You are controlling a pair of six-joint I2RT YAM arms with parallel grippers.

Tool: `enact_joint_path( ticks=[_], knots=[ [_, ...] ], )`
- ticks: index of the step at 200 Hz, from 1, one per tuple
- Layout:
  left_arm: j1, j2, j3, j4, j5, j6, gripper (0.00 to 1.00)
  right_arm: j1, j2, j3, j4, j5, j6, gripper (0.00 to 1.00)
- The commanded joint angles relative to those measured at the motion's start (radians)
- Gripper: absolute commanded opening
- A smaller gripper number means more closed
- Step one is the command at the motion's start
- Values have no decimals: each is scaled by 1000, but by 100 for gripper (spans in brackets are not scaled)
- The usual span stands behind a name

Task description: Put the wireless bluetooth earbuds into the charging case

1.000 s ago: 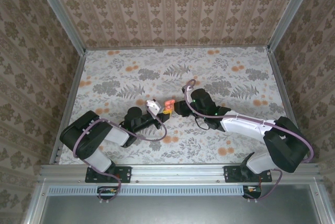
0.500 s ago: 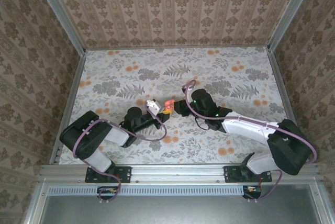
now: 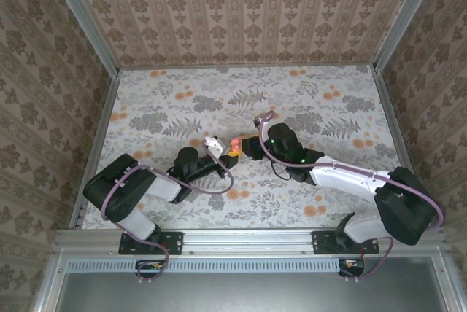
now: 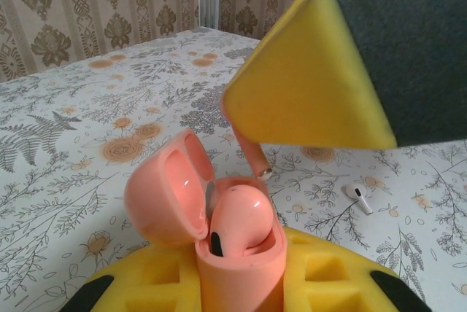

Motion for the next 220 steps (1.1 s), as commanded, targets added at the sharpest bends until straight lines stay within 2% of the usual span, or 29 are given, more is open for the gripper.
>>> enact_joint_path(
  ticks=[1, 112, 145, 166, 220],
  knots=[
    [8, -31, 16, 35, 23, -28, 16, 9, 8, 6, 28, 26, -19, 29],
    [9, -86, 11, 33, 11, -35, 16, 32, 38, 5, -10, 93, -61, 29],
    [11, -87, 11, 33, 9, -34, 16, 39, 36, 6, 8, 49, -79, 29],
    [12, -87, 11, 33, 4, -30, 16, 39, 42, 6, 30, 6, -72, 33],
    [21, -100, 2, 27, 1, -22, 16, 31, -13, -12, 79, -3, -38, 42]
  ],
)
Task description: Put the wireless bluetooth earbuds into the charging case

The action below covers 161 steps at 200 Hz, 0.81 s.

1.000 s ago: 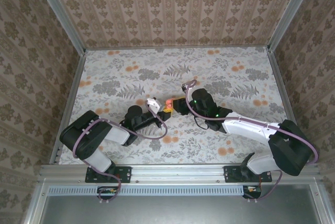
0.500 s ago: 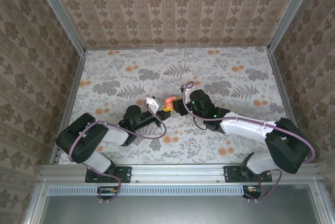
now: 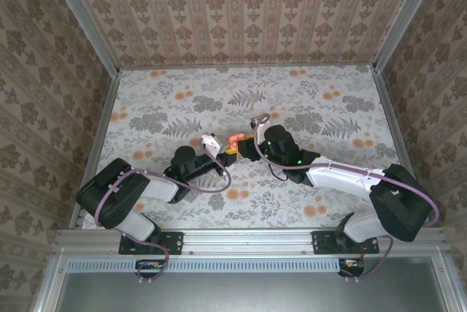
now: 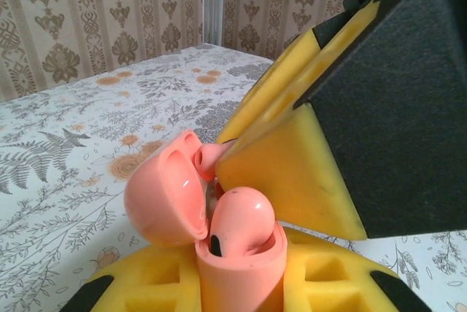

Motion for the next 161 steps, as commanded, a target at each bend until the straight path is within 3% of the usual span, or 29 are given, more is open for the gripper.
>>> enact_joint_path(
  ticks=[1, 109, 161],
  knots=[
    [11, -33, 2, 50, -1, -6, 16, 5, -47, -12, 32, -48, 10, 42],
    [15, -81, -28, 49, -2, -18, 16, -39, -197, -48, 40, -110, 54, 45],
    [16, -117, -31, 50, 39, -26, 16, -155, -219, -77, 88, -354, 150, 43]
  ],
)
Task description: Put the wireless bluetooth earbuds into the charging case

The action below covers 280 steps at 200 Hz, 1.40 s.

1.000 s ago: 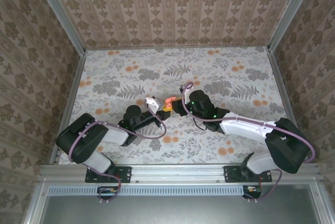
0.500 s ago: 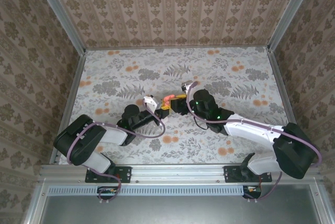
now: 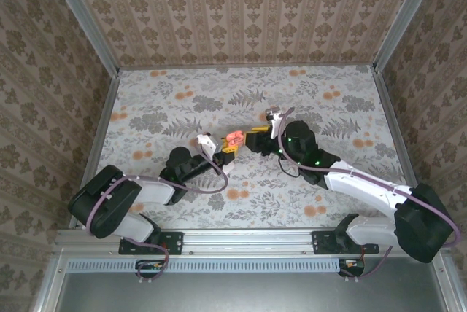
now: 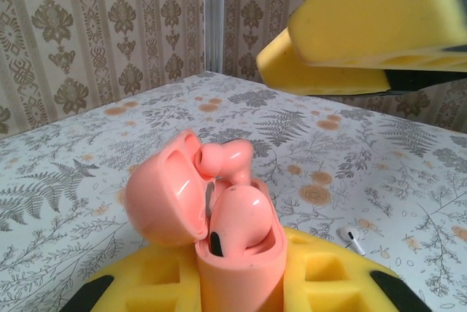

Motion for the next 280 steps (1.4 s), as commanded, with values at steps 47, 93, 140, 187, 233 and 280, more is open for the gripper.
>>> enact_joint_path(
  ticks=[47, 93, 140, 187, 233, 280],
  knots=[
    [11, -53, -15, 43, 37, -22, 16, -124, -30, -28, 93, -342, 147, 43],
    [11, -67, -19, 42, 43, -25, 16, -143, 5, -5, 126, -408, 201, 40],
    [11, -100, -30, 18, 37, -17, 16, -136, 57, 15, 160, -437, 228, 38],
    [12, -137, -49, -8, 25, -8, 16, -118, 87, 19, 157, -426, 222, 37],
    [12, -162, -51, -46, 20, 10, 16, -113, 105, 29, 157, -419, 222, 37],
    [13, -183, -57, -57, 13, 15, 17, -87, 140, 41, 193, -422, 238, 37]
  ],
)
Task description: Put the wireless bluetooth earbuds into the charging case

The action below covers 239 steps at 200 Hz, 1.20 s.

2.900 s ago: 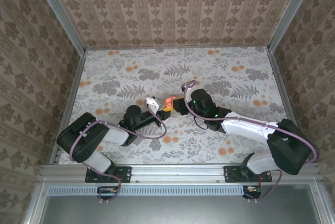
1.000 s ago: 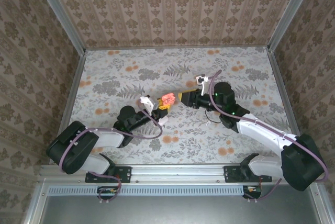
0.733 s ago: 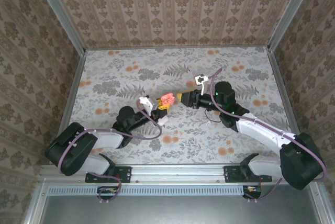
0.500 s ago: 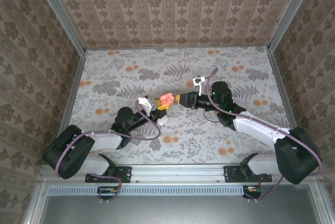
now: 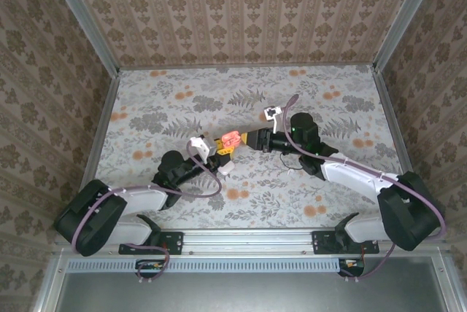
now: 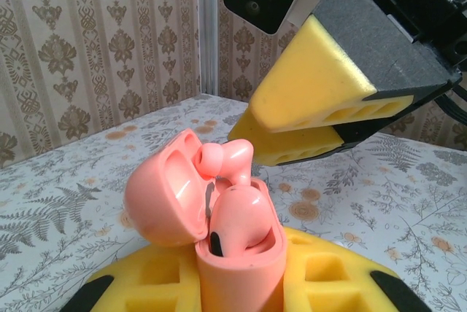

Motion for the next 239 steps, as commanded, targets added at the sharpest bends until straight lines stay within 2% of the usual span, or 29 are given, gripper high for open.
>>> enact_joint_path(
  ticks=[1, 89, 239],
  knots=[
    [5, -31, -10, -6, -4, 15, 17, 19, 19, 31, 62, -18, 22, 37],
    [7, -167, -40, -125, -40, 46, 17, 37, 4, 13, 102, 0, 34, 37],
    [8, -202, -50, -142, -40, 50, 17, 64, 23, 56, 107, -19, 38, 36]
  ],
)
